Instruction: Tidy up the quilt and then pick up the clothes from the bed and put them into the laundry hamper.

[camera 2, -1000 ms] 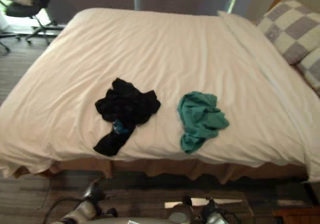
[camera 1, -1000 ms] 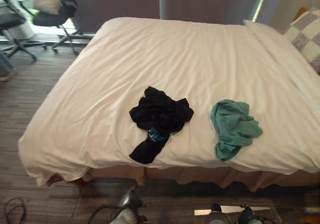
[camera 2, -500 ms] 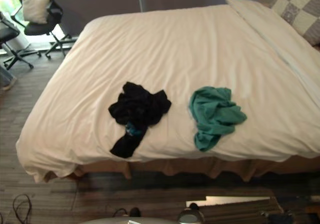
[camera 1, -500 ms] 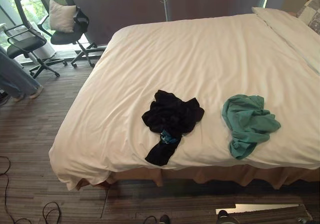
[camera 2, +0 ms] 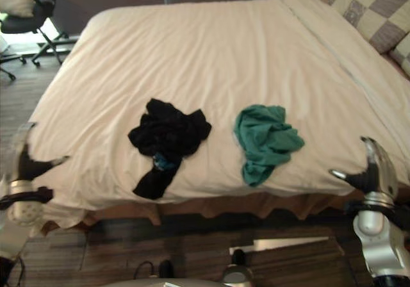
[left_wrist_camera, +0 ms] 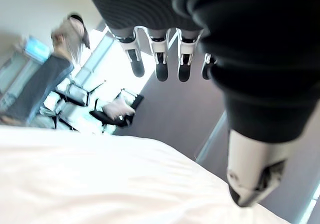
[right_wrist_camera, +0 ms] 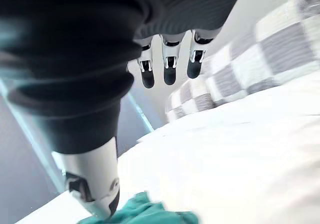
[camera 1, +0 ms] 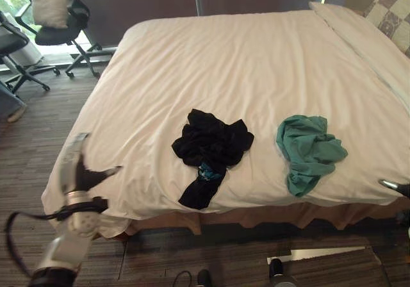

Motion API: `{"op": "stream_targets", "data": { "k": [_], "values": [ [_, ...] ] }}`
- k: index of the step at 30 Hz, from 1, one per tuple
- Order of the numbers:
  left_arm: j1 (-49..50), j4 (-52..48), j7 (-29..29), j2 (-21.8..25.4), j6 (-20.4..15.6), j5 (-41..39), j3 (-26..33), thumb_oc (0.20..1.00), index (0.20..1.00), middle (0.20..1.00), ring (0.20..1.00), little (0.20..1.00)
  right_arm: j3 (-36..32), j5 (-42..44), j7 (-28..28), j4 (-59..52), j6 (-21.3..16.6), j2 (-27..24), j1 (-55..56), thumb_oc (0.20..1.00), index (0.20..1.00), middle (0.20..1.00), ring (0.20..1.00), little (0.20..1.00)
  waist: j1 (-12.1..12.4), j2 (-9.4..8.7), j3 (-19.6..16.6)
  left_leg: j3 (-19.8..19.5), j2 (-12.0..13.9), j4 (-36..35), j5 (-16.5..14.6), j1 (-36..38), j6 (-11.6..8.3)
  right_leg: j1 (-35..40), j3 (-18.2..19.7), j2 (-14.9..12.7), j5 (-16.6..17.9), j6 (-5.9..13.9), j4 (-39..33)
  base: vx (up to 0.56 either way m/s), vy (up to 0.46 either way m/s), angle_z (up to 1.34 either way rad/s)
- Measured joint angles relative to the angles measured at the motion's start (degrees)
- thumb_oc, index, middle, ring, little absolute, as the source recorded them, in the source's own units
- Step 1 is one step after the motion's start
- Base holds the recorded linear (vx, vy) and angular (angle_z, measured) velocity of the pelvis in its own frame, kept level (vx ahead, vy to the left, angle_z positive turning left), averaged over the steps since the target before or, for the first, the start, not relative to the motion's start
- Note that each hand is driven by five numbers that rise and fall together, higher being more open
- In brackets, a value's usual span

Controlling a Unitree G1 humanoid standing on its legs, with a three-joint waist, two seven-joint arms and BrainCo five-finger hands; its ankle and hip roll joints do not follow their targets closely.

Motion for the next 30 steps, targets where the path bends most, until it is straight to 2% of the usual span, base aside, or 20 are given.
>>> {"op": "stream_targets", "data": {
  "k": [1, 2, 3, 10, 15, 16, 17, 18, 21, 24, 26, 28, 30],
  "values": [
    [-1.4, 0.1, -0.3, -0.1, 0.0, -0.1, -1.5, 1.0, 1.0, 1.0, 1.0, 1.0, 0.7, -0.2, 0.0, -0.4, 0.0, -0.1, -1.2, 1.0, 1.0, 1.0, 1.0, 1.0, -0.3, -0.27, 0.5, 0.3, 0.0, 0.0, 0.1, -0.3, 0.01, -0.6, 0.3, 0.1, 0.1, 0.02, 0.0, -0.15, -0.018, -0.25],
    [-6.3, 0.1, -1.6, 0.7, 0.1, 0.0, -6.2, 1.0, 1.0, 1.0, 1.0, 1.0, 2.9, -1.3, 0.3, -1.7, 0.1, 0.1, -5.9, 1.0, 1.0, 1.0, 1.0, 1.0, 0.2, -0.82, 2.3, 1.2, 0.3, 0.5, 0.4, -2.1, 0.01, -2.6, 1.2, -0.1, 0.8, 0.09, 0.0, -0.12, -0.012, -0.27],
    [-9.2, 0.1, -1.7, 0.6, 0.2, 0.3, -8.0, 1.0, 1.0, 1.0, 1.0, 1.0, 3.4, -1.8, 0.5, -3.0, 0.1, 0.2, -7.8, 1.0, 1.0, 1.0, 1.0, 1.0, -0.7, -0.97, 3.6, 1.3, 0.2, 0.7, 0.7, -3.4, 0.04, -4.1, 1.6, 0.1, 1.3, 0.06, 0.0, -0.15, -0.012, -0.24],
    [-22.6, 2.8, -2.2, 3.3, 2.0, 6.9, -13.9, 1.0, 1.0, 1.0, 1.0, 1.0, 9.9, -2.2, 1.6, -4.8, -0.1, 0.6, -14.8, 1.0, 1.0, 1.0, 1.0, 1.0, -1.6, -0.62, 9.4, 4.0, 0.5, 1.6, 1.2, -8.1, 0.07, -10.2, 4.4, 0.6, 3.3, -0.6, 0.0, -0.08, -0.002, -0.21],
    [-33.6, 13.2, -3.6, 3.8, 3.5, 10.1, -21.7, 1.0, 1.0, 1.0, 1.0, 1.0, 11.6, -1.1, 2.3, -6.5, -0.2, 0.6, -17.2, 1.0, 1.0, 1.0, 1.0, 1.0, -3.2, -0.62, 13.4, 4.5, 0.5, 1.8, 1.3, -9.9, 0.1, -12.1, 4.6, 0.6, 3.9, -1.08, 0.1, -0.06, 0.003, -0.05],
    [-35.2, 15.4, -3.9, 3.6, 3.5, 10.3, -22.6, 0.445, 0.445, 0.445, 0.445, 0.445, 11.8, -0.9, 2.4, -7.2, -0.7, 0.6, -17.9, 1.0, 1.0, 1.0, 1.0, 1.0, -3.9, -0.69, 14.6, 4.5, 0.5, 1.9, 1.3, -10.1, 0.1, -12.3, 4.6, 0.6, 4.3, -1.32, 0.1, -0.06, -0.002, 0.01],
    [-36.9, 17.5, -4.0, 3.6, 3.5, 11.0, -24.1, 0.445, 0.445, 0.445, 0.445, 0.445, 11.9, -0.9, 2.4, -7.3, -1.0, 0.5, -18.4, 1.0, 1.0, 1.0, 1.0, 1.0, -4.1, -0.73, 15.2, 4.4, 0.5, 2.1, 1.3, -10.3, 0.1, -12.4, 4.6, 0.6, 4.3, -1.33, 0.1, -0.05, 0.006, 0.05],
    [-38.9, 19.7, -4.3, 3.6, 3.5, 12.0, -25.7, 0.2, 0.2, 0.2, 0.2, 0.2, 12.2, -0.8, 2.4, -7.4, -1.1, 0.5, -19.2, 1.0, 1.0, 1.0, 1.0, 1.0, -4.3, -0.77, 15.8, 4.2, 0.5, 2.2, 1.3, -10.5, 0.1, -12.4, 4.5, 0.6, 4.3, -1.33, 0.1, -0.02, 0.011, 0.06],
    [-42.8, 23.8, -5.6, 3.4, 3.6, 16.4, -27.8, 0.2, 0.2, 0.2, 0.2, 0.2, 13.5, 0.4, 2.8, -7.9, -1.3, 0.0, -21.9, 1.0, 1.0, 1.0, 1.0, 1.0, -4.4, -0.79, 16.3, 4.2, 0.4, 2.2, 1.3, -10.5, 0.09, -12.4, 4.5, 0.5, 4.3, -1.35, 0.1, -0.04, -0.015, 0.01],
    [-39.7, 23.2, -5.7, -1.4, 4.6, 17.5, -21.1, 0.2, 0.2, 0.2, 0.2, 0.2, 14.4, -0.1, 3.4, -9.2, -1.4, -1.1, -25.2, 1.0, 1.0, 1.0, 1.0, 1.0, -3.4, -1.04, 16.6, 4.0, 0.5, 2.6, 1.3, -10.2, 0.09, -11.8, 4.2, 0.5, 4.3, -1.35, 0.2, -0.03, -0.07, 0.01],
    [-33.1, 18.1, -5.2, -6.1, 4.4, 13.9, -15.7, 0.2, 0.2, 0.2, 0.2, 0.2, 17.4, -2.1, 3.5, -7.9, -0.9, -2.4, -28.6, 1.0, 1.0, 1.0, 1.0, 1.0, -2.2, -1.04, 16.7, 3.7, 0.6, 2.7, 1.3, -9.5, 0.08, -10.8, 3.9, 0.6, 4.3, -1.42, 0.2, -0.02, -0.054, 0.04],
    [-26.0, 11.7, -5.6, -7.9, 2.8, 9.7, -14.7, 0.2, 0.2, 0.2, 0.2, 0.2, 20.9, -3.5, 3.6, -3.0, -0.1, -3.2, -32.5, 1.0, 1.0, 1.0, 1.0, 1.0, -0.7, -0.92, 16.9, 2.5, 0.6, 3.1, 1.3, -9.0, 0.06, -9.4, 3.1, 0.6, 4.1, -1.56, 0.2, -0.03, -0.037, 0.18],
    [-17.7, 4.7, -6.7, -9.2, 0.8, 4.4, -12.1, 0.2, 0.2, 0.2, 0.2, 0.2, 25.4, -4.1, 3.7, 4.2, 1.0, -3.6, -36.8, 1.0, 1.0, 1.0, 1.0, 1.0, -0.4, -1.36, 17.1, 2.0, 0.8, 3.2, 1.3, -8.6, 0.0, -8.7, 2.5, 0.7, 4.0, -1.67, 0.2, -0.03, -0.044, 0.25]
  ]
}}
